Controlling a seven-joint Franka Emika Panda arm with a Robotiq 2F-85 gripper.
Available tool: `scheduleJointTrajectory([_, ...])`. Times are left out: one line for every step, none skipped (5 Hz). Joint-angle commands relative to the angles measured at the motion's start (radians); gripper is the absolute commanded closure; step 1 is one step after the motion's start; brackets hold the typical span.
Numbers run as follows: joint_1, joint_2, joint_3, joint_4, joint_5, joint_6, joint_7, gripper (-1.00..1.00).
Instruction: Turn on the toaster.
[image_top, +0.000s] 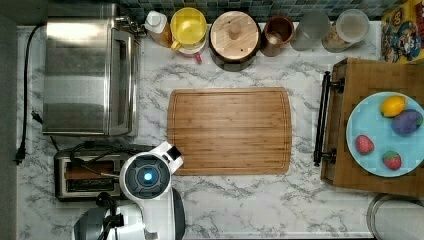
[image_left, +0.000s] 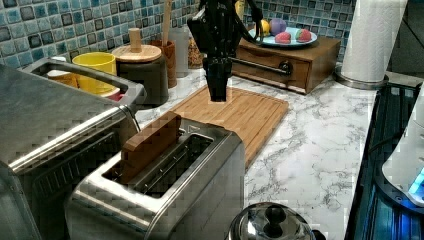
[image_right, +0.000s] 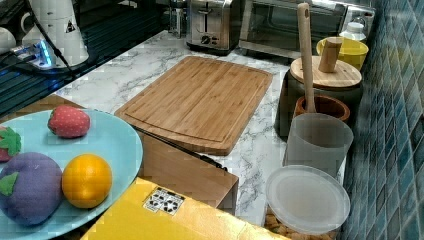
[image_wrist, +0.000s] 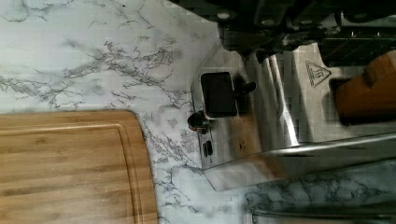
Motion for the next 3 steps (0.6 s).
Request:
scheduleJointTrajectory([-0.037,0.014,0.103,0.019,-0.053,0.083,0.06,1.0])
scheduleJointTrajectory([-0.06,0.005,0.073,-0.002,-0.07,0.094,0.095,1.0])
scheduleJointTrajectory([-0.095,-0.015,0.055,-0.006,-0.056,0.073,0.09,1.0])
